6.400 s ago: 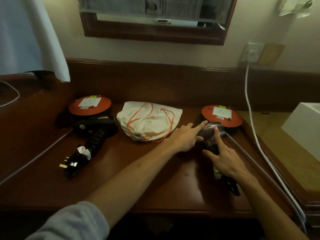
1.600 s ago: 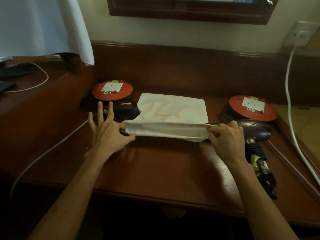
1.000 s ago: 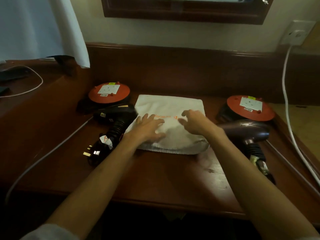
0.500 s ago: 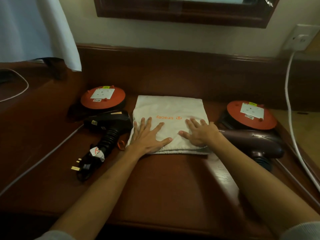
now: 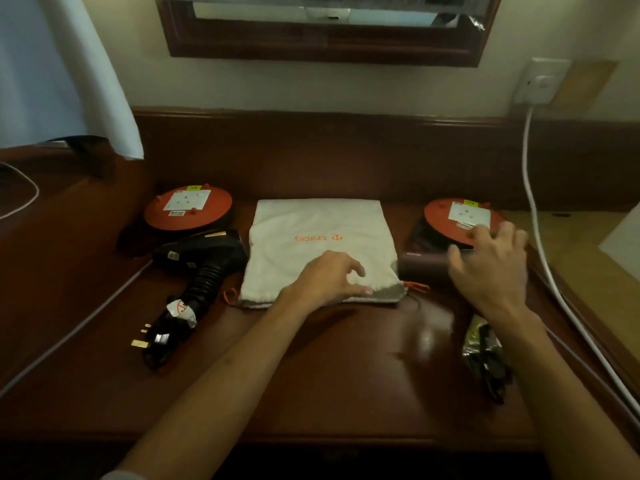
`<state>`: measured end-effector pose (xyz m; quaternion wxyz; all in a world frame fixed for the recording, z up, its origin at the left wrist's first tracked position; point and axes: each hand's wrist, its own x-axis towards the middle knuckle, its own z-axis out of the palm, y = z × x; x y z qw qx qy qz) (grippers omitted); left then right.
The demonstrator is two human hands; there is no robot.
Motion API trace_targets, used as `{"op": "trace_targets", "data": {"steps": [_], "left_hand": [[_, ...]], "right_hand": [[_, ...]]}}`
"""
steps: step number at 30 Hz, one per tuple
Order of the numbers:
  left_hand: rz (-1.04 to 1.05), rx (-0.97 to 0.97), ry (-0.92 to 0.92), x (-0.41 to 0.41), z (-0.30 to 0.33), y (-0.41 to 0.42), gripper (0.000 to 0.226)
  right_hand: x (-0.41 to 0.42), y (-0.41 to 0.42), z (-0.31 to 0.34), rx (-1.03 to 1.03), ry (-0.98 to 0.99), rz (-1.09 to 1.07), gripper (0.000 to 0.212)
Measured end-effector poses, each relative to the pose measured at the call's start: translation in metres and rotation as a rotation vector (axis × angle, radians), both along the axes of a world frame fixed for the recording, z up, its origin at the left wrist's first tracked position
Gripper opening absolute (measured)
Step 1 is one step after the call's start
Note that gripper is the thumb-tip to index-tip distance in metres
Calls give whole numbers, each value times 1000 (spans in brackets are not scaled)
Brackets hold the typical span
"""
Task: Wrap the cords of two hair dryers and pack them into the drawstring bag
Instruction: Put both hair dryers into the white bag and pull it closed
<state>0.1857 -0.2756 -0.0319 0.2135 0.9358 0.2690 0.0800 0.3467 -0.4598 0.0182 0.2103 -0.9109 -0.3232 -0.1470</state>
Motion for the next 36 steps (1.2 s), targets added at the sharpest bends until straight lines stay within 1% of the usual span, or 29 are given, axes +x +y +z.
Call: {"op": "trace_targets", "data": {"steps": [2,4,5,7,9,14,17,19,22,25,28,29,32,34,36], "left_hand": [[-9,28,35,11,-4,-8,39],[16,69,36,19,-8,-15,29],[32,73,29,21,-9,-18,27],[41,50,1,23,-9,-21,24],[35,5,-49,23,-8,-22,22],[53,-53,-136,28,-2,-18,20],[42,-123,-140,33,7,-10,19],[40,-174,-122,39,15,-3,19],[1,-191,-100,51,31,5,12],[-67,-220,-88,60,54,7,11],[-160,-270,-105,64,69,4,8],[-202,-288,-108,64,73,0,8],[-269,-279,-95,63,72,-10,12],[-264,-266,-89,62,66,-13,13],[-235,-263,-113,60,59,-16,11]], "right_hand": [[-2,-28,-10,-54,99,-138,57],[-3,-48,-23,-141,254,-186,74],[-4,-54,-29,-167,346,-181,81],[-5,-61,-36,-131,522,-134,89],[-6,-63,-38,-45,595,-77,90],[5,-75,-37,132,645,57,89],[4,-87,-34,290,684,205,89],[-3,-94,-27,342,665,328,88],[-13,-100,-20,283,653,502,90],[-29,-97,-19,123,659,628,91],[-42,-79,-24,-4,644,659,87],[-43,-70,-28,-7,633,657,88],[-44,-47,-36,-2,579,538,87],[-46,-37,-40,42,545,454,84],[-45,-31,-41,57,575,407,85]]}}
